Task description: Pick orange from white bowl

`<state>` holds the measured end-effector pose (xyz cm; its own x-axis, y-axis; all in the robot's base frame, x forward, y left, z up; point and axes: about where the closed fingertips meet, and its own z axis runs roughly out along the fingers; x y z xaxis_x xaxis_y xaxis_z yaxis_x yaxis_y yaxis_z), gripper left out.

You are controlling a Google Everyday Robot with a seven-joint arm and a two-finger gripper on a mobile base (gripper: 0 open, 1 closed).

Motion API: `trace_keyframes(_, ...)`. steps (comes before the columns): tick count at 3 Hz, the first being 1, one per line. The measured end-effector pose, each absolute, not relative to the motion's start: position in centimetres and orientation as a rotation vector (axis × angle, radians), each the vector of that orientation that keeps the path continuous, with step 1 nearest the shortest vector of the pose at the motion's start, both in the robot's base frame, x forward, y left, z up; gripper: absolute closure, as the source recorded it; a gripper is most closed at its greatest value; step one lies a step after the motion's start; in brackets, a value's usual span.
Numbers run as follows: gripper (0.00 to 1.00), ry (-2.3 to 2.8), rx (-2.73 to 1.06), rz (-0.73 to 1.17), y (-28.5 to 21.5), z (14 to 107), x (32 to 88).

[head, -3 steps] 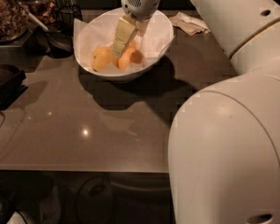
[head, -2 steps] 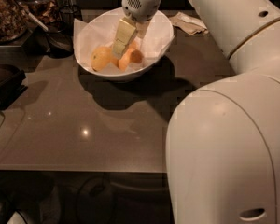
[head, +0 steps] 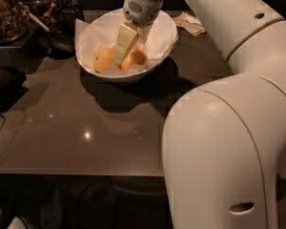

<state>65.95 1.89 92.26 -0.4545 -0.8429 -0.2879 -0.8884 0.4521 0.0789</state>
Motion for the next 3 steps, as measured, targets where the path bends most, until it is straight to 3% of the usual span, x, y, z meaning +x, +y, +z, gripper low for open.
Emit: trace_keyframes(3,0.24,2.549,-1.493,0.352,1.2,90.0,66.6)
